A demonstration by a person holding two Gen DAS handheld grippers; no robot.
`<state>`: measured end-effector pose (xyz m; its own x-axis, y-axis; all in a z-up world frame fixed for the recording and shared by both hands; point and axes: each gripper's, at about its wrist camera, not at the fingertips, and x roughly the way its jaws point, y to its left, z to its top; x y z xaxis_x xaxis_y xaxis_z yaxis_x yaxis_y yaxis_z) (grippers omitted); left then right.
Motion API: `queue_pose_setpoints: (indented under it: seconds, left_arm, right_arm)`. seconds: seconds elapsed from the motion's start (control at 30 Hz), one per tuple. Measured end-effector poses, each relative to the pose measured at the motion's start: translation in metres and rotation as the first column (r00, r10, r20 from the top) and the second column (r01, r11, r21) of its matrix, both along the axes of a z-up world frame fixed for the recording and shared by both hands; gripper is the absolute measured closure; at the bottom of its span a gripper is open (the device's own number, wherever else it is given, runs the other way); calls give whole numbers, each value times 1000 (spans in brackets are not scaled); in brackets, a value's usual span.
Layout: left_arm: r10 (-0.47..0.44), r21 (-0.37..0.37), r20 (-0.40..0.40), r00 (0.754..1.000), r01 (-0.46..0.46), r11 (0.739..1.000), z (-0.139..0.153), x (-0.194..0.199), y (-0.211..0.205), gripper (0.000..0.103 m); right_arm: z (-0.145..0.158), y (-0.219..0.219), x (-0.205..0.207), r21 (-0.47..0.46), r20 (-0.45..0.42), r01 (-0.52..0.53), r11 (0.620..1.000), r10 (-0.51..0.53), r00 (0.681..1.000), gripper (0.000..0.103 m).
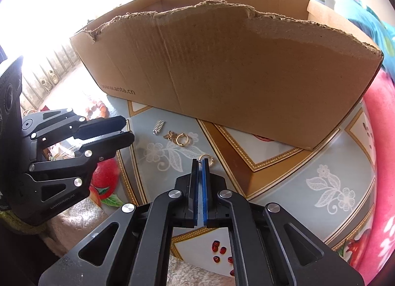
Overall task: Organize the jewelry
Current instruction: 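Carry the gold ring and butterfly charm over the box with both grippers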
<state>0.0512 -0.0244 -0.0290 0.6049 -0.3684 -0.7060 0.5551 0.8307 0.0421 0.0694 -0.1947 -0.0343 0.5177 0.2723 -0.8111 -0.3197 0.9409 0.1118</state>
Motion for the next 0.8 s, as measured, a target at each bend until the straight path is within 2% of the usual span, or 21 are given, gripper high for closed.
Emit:
queue_pose_setpoints:
  seconds: [0.07,0.17,0.4,0.5,0.57,0.6,0.8]
  left_arm:
    - [-2,1,2,1000,2,1000,0,0,0,84]
    - [-3,1,0,1000,3,1000,-1,1,0,84]
    - [2,5,-5,1000,-2,1000,-3,4,-2,84]
    - [5,7,-7,1000,-5,1000,-3,5,-2,84]
    - [6,8,-7,1000,-6,1000,-4,5,-3,84]
    - [6,7,-6,1000,-6,1000,-3,5,-3,84]
    - [4,6,0,1000,-4,1000,-2,5,-3,84]
  right_arm:
    - [5,-1,-3,-2,20,-13,1000,13,1000,99]
    - [7,2,-3,-40,45,-35,999,36,998,90]
    - [-3,17,10,-110,58,-99,989,106,993,85]
    - [-10,22,14,-125,58,-120,985,128,990,85]
    - [-12,28,17,-114,53,-128,985,135,989,93]
    - [-12,27,16,-109,52,-126,986,132,990,93]
    - [9,-3,6,-72,57,-104,992,108,993,93]
